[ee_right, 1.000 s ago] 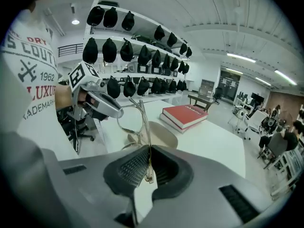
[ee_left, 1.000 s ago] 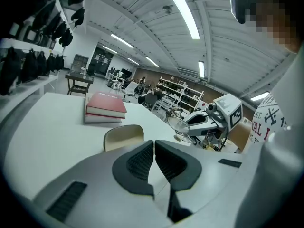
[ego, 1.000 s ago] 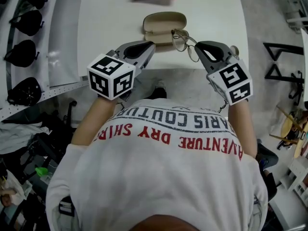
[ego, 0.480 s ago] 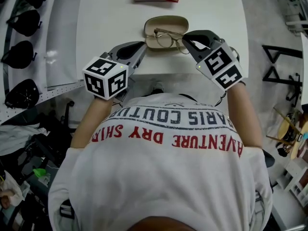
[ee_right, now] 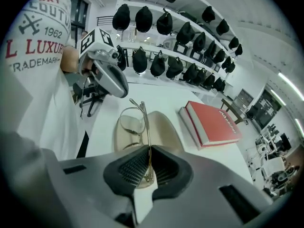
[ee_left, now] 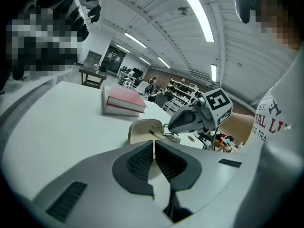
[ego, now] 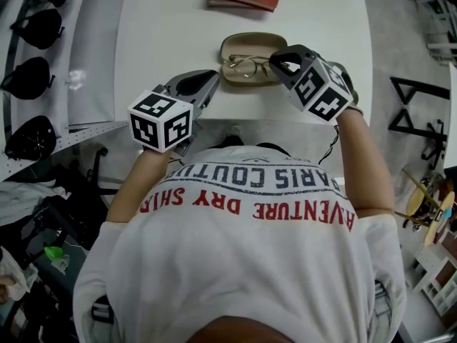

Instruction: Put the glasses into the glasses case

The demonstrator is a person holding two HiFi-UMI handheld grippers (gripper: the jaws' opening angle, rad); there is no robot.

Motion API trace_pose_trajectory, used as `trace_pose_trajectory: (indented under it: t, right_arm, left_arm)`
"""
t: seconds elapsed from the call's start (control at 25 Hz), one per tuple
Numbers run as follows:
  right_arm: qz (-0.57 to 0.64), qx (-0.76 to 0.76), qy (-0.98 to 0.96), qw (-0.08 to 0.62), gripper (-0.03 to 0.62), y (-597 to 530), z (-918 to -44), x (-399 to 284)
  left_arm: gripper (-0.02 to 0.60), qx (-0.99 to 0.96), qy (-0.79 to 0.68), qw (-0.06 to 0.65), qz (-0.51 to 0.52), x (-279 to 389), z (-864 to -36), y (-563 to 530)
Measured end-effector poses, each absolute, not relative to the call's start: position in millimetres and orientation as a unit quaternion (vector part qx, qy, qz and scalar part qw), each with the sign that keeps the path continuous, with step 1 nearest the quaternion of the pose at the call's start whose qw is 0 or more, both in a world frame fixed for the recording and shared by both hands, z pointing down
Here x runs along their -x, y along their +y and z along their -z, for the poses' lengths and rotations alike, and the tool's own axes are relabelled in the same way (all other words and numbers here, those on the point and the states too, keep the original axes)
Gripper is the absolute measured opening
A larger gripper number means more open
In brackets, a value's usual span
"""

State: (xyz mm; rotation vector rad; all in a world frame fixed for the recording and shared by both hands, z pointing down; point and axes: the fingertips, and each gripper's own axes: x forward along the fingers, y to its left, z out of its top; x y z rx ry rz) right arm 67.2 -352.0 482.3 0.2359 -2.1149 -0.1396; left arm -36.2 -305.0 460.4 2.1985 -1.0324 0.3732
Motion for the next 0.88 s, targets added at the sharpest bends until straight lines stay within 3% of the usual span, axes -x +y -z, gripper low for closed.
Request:
trace_pose_trajectory:
  t: [0.88]
  right_arm:
    - [0.064, -0.012, -0.862, 0.503, 0.032, -356.8, -521.4, -56.0]
  left_arm:
    - [0.035, -0.831, -0.405, 0.349, -0.153, 42.7, -475.6, -318.4]
